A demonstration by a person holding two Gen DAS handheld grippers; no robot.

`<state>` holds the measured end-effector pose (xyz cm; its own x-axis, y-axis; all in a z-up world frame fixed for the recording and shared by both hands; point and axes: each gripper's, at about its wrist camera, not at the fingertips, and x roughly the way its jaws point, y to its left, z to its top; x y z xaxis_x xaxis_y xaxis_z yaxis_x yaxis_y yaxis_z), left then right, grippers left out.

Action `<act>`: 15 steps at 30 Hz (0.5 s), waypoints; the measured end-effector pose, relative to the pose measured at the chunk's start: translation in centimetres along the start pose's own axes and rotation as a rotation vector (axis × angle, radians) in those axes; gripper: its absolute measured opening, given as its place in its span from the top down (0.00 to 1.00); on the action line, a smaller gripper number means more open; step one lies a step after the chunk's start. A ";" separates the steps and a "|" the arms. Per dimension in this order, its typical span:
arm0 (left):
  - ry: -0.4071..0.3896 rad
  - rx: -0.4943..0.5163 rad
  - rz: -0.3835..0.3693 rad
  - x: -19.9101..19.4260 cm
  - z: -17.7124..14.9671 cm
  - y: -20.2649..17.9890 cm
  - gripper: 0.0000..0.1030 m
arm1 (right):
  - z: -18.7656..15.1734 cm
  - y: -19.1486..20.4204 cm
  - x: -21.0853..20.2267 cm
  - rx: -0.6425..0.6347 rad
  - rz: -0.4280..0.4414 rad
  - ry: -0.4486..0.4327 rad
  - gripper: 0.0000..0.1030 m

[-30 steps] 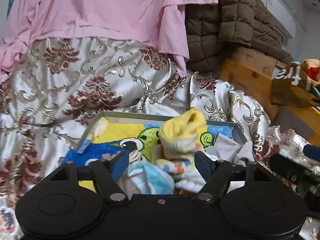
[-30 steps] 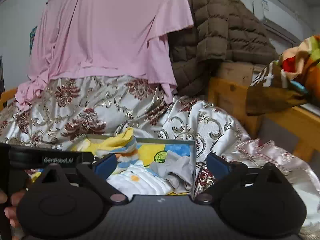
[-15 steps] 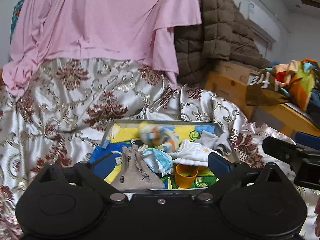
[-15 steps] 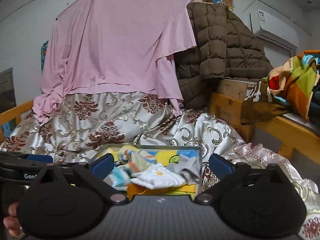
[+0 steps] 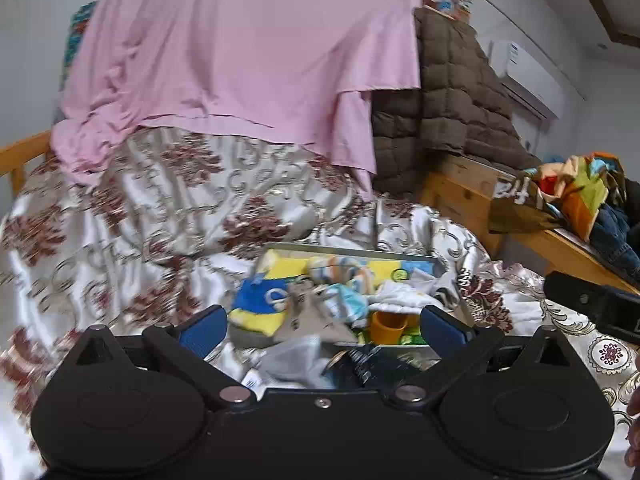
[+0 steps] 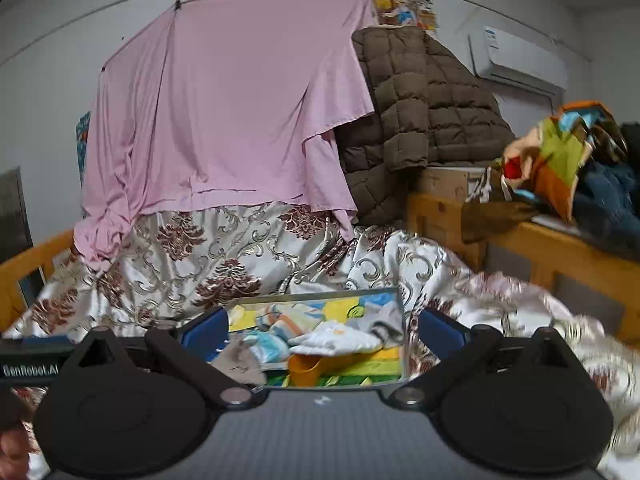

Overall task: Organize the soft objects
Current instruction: 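Lift both tools from the tray and move back toward the pile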

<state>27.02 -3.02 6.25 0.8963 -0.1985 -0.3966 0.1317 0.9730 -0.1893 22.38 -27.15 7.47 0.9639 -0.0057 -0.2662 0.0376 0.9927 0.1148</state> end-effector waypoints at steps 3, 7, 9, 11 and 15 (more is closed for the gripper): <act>-0.016 -0.019 0.016 -1.9 -1.3 1.1 0.01 | -1.2 1.0 -1.4 0.005 -0.006 0.009 0.00; -0.012 -0.004 0.046 -3.8 -3.2 1.9 0.01 | -2.9 2.7 -3.1 -0.018 -0.018 0.015 0.00; -0.019 -0.009 0.062 -4.7 -4.1 2.4 0.01 | -3.7 3.7 -3.9 -0.035 -0.013 0.016 0.00; -0.020 -0.020 0.078 -5.5 -5.0 2.8 0.01 | -4.5 4.6 -4.6 -0.046 -0.020 0.013 0.00; -0.028 -0.033 0.115 -6.8 -6.3 3.4 0.01 | -5.5 5.7 -5.6 -0.037 -0.020 0.005 0.00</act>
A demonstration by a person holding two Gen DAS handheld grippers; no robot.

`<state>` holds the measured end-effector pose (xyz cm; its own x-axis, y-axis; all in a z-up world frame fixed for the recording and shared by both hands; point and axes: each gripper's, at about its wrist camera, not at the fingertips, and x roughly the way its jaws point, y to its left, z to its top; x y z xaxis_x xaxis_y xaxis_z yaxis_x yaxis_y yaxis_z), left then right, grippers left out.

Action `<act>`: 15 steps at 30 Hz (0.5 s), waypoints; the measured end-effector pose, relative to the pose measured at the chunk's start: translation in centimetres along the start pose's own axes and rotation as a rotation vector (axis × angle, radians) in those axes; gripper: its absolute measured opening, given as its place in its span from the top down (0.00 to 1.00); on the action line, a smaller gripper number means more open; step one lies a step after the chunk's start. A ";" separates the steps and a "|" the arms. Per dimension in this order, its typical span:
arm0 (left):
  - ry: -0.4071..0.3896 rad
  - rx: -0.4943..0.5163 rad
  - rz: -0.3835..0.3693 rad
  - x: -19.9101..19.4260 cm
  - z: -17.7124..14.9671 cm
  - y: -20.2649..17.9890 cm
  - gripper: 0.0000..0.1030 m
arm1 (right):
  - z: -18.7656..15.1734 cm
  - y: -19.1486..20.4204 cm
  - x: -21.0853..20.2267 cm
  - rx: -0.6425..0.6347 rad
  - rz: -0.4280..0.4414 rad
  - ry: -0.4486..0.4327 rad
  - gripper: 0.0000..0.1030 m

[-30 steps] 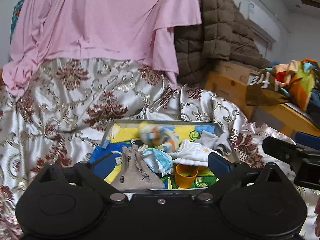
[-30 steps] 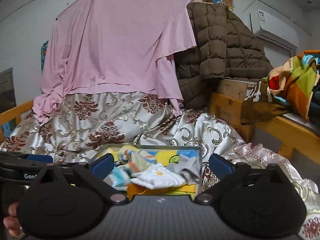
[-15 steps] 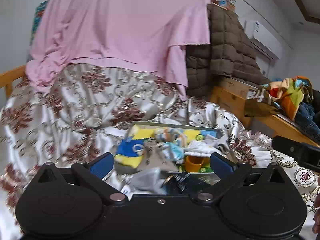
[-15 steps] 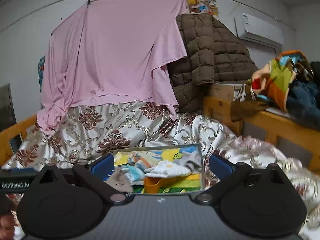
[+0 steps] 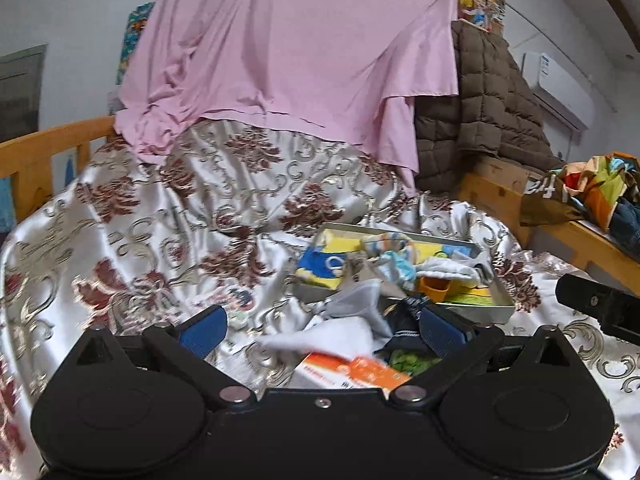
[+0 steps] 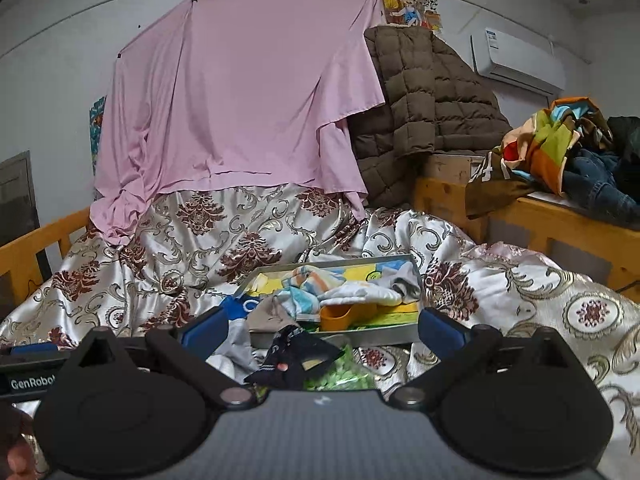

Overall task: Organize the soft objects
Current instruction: 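Lift both tools from the tray and move back toward the pile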

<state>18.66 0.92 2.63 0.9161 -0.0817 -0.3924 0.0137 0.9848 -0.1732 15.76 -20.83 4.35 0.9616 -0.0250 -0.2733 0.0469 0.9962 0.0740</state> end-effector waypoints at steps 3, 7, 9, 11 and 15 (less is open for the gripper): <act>0.004 -0.013 0.018 -0.4 -0.2 0.3 0.01 | -0.5 0.4 -0.5 -0.001 -0.002 -0.005 0.00; 0.013 -0.038 0.039 -0.6 -0.3 0.8 0.01 | -1.3 0.5 -0.7 -0.011 -0.006 -0.012 0.00; 0.018 -0.041 0.053 -0.6 -0.5 1.0 0.01 | -1.8 0.5 -0.7 -0.014 -0.008 -0.011 0.00; 0.022 -0.037 0.071 -0.6 -0.8 1.2 0.01 | -2.3 0.5 -0.5 -0.014 -0.007 -0.010 0.00; 0.055 -0.033 0.114 -0.2 -1.8 1.8 0.01 | -3.6 0.4 -0.1 -0.014 0.002 -0.005 0.00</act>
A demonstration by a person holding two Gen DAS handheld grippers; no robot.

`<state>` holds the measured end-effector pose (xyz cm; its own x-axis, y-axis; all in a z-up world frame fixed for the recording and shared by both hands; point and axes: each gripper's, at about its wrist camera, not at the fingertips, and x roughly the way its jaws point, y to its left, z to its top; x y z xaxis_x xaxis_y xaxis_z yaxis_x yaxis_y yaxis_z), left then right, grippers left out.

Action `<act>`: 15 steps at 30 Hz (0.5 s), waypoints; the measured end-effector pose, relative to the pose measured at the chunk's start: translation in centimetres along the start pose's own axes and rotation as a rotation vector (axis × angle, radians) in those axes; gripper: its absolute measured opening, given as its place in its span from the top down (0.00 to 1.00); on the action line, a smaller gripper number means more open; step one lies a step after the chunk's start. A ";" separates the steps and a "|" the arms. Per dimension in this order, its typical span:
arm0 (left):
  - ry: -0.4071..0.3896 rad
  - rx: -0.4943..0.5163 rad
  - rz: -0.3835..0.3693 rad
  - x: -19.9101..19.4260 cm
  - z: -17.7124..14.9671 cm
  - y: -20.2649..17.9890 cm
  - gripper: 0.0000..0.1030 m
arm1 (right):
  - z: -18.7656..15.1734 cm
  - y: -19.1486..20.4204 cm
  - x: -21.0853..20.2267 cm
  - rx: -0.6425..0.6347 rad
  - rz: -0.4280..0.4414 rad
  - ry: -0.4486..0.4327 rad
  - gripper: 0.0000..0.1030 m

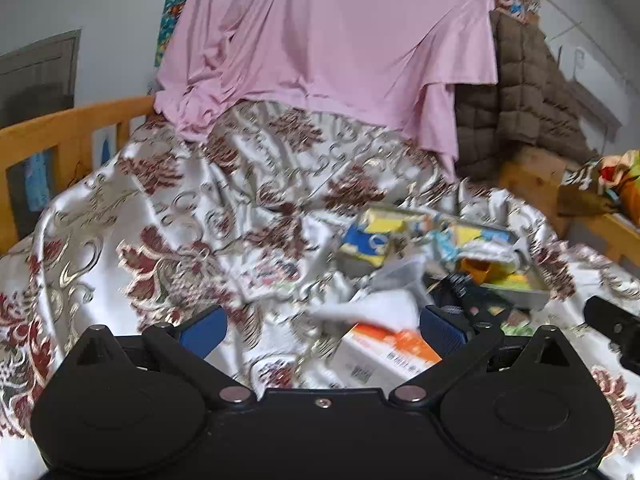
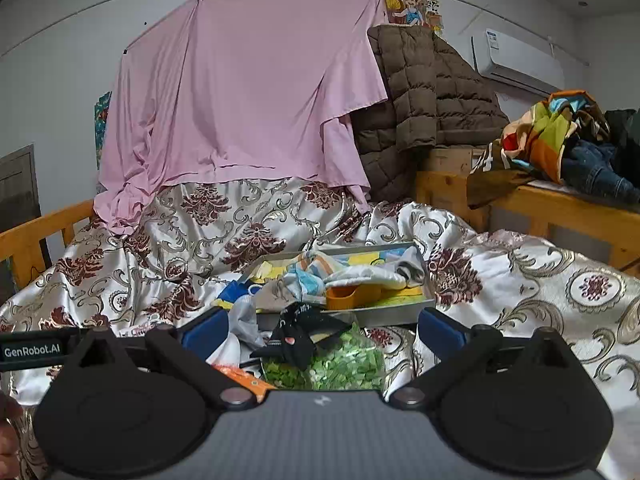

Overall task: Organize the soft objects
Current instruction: 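Lift both tools from the tray and move back toward the pile, then close left gripper on cartoon card while right gripper grasps white cloth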

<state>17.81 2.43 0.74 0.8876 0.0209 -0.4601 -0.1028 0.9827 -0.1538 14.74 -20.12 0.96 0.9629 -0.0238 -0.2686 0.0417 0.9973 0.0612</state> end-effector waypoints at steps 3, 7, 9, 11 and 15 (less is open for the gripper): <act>0.035 -0.002 0.013 0.7 -0.7 0.5 0.01 | -1.3 -0.3 0.2 0.001 0.058 0.003 0.00; 0.061 -0.022 -0.020 1.8 -1.7 1.4 0.01 | -2.9 0.2 0.8 -0.011 0.090 0.039 0.00; 0.077 -0.031 -0.012 2.5 -2.1 1.6 0.01 | -3.7 0.5 1.4 -0.032 0.100 0.053 0.00; 0.093 -0.043 -0.011 3.3 -2.5 1.8 0.01 | -4.2 0.9 1.8 -0.048 0.098 0.071 0.00; 0.103 -0.059 -0.001 4.3 -3.0 2.0 0.01 | -5.2 1.3 2.6 -0.069 0.096 0.093 0.00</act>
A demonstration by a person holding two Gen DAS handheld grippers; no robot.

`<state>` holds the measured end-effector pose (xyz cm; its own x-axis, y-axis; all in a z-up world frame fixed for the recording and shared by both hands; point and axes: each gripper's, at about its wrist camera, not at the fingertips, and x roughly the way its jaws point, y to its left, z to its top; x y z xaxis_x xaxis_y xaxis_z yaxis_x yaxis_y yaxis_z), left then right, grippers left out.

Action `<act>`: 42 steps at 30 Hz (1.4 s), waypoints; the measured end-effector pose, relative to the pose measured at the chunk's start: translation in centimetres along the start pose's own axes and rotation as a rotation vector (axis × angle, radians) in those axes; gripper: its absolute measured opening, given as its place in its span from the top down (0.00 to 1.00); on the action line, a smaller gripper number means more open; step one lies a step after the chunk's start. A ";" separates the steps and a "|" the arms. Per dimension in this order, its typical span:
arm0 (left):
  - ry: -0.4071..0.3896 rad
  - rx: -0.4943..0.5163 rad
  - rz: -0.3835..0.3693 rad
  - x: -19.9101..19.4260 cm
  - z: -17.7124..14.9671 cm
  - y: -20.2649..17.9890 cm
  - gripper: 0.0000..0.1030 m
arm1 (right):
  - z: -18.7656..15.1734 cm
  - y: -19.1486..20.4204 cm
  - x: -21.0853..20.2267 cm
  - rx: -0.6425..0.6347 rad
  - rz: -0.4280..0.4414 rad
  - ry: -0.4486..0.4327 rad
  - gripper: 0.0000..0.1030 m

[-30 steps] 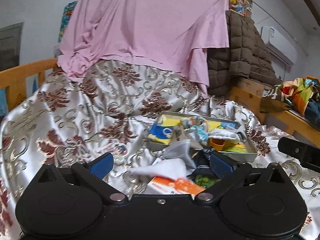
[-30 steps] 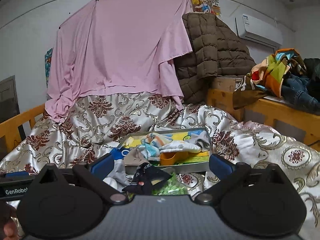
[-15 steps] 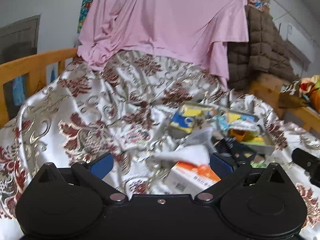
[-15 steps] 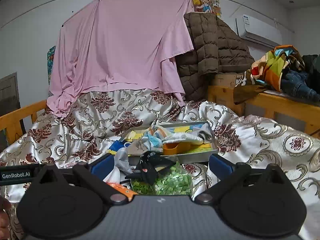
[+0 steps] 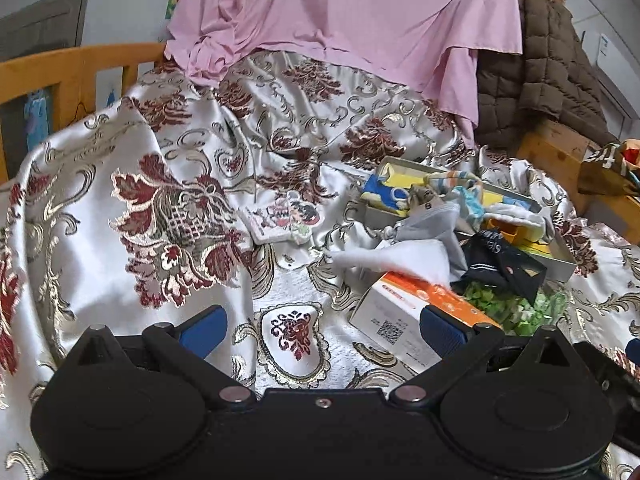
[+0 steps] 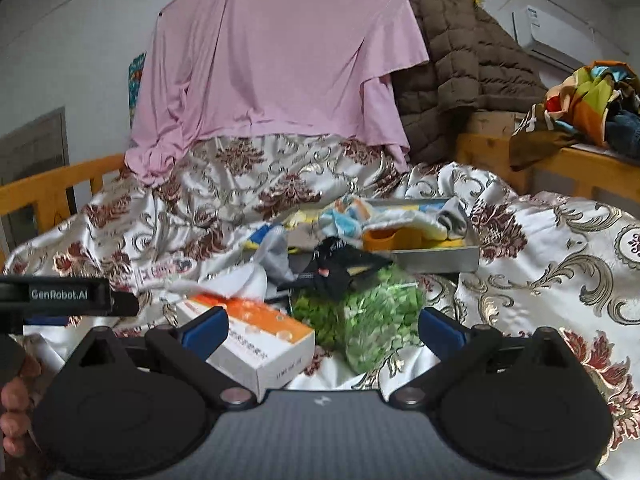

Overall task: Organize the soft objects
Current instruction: 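Close left gripper on cartoon card while right gripper grasps white cloth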

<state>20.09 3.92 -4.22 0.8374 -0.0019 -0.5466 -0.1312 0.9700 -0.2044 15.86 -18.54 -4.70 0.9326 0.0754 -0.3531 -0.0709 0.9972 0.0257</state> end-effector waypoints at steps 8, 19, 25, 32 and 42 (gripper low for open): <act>-0.004 -0.011 0.015 1.1 0.0 0.4 0.01 | -0.7 0.4 1.0 0.007 0.031 0.030 0.00; -0.008 0.014 -0.001 1.9 0.1 0.0 0.01 | -1.1 1.2 1.3 -0.032 0.064 0.038 0.00; 0.007 0.031 0.001 2.2 0.4 0.0 0.01 | -1.2 1.7 2.1 -0.063 0.085 0.052 0.00; 0.003 0.031 0.021 3.0 1.0 0.8 0.01 | 0.0 2.5 4.0 -0.068 0.109 0.051 0.00; -0.003 -0.019 0.039 4.8 1.9 2.5 0.01 | 1.4 3.6 7.2 -0.085 0.153 0.031 0.00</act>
<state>24.81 6.80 -5.86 0.8329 0.0369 -0.5522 -0.1740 0.9646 -0.1980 22.79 -14.38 -5.79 0.8973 0.2245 -0.3801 -0.2418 0.9703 0.0022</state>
